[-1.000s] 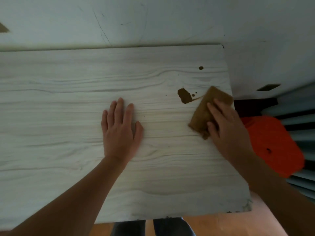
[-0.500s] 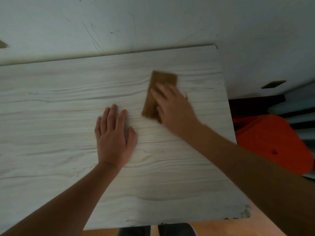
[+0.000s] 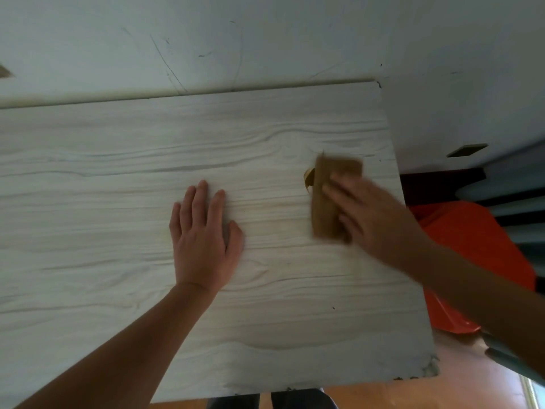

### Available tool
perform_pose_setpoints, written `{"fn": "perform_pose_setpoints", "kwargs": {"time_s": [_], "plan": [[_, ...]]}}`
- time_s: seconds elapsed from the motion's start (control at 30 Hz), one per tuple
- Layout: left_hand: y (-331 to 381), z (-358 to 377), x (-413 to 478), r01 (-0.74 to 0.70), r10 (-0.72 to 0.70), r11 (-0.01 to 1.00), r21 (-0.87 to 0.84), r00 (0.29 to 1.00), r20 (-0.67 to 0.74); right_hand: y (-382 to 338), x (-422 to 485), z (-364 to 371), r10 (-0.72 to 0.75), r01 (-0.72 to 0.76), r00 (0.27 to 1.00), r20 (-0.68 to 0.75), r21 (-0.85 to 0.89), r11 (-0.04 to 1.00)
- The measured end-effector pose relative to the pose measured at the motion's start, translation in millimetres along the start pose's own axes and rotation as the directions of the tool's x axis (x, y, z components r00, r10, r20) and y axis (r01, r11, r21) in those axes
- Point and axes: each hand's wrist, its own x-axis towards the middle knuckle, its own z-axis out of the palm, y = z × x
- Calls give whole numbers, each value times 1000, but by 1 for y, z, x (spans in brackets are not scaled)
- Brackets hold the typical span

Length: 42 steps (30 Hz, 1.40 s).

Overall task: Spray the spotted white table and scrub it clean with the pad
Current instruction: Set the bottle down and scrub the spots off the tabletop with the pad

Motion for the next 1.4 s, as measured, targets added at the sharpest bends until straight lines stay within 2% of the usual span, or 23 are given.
{"fn": "perform_pose_setpoints", "kwargs": {"time_s": [0.07,0.13,0.2,0.27,0.33,0.4,0.5,0.57,0.67,0.77,0.87,0.93,1.0,1.1,1.17,1.23,1.3,1.4], "plan": [[0,0,0,-3,3,1000,-1,1000,-5,21,46,-5,205,-205,974,-92,15,979],[-1,1,1,-8,8,1000,1,1000,-11,29,91,-8,388,-381,908,-161,73,922],[-1,1,0,-11,11,1000,3,1000,-16,15,122,-7,481,-471,855,-193,98,877],[-3,1,-1,-13,13,1000,8,1000,-12,-13,129,-1,425,-416,886,-184,86,905],[-3,0,-2,-14,14,1000,7,1000,-3,-42,108,8,257,-251,955,-149,56,966],[-3,-1,-2,-14,13,1000,6,1000,6,-67,65,17,94,-91,991,-93,32,995],[-2,-1,-1,-11,11,1000,10,1000,18,-82,-8,21,-63,62,997,50,25,998],[-2,-1,-2,-7,7,1000,11,1000,18,-72,-42,17,-100,98,990,99,19,995],[-3,0,-2,-6,6,1000,4,1000,4,-33,-40,4,-31,31,998,58,0,1000],[-3,1,-2,-10,10,1000,1,1000,-4,3,14,-5,175,-177,980,-95,-12,984],[-2,0,-2,-10,10,1000,4,1000,-6,7,88,-6,453,-446,870,-194,83,891],[-2,0,-2,-12,12,1000,6,1000,-10,-14,125,-1,541,-525,813,-215,132,841],[-3,0,-2,-13,13,1000,15,1000,-18,-44,137,10,452,-433,869,-202,133,891],[-3,1,-2,-11,11,1000,15,1000,-13,-85,92,25,183,-164,972,-147,137,977],[-2,0,-2,-3,3,1000,14,1000,-10,-95,41,25,23,-15,998,-63,116,993],[-1,0,-2,-2,2,1000,13,1000,-14,-80,-1,17,-71,72,997,-13,78,994],[-2,1,-1,-7,7,1000,6,1000,-18,-47,-18,9,-41,42,999,-36,43,998],[-3,1,-1,-13,14,1000,7,1000,-24,6,2,-2,127,-126,988,-82,16,992]]}}
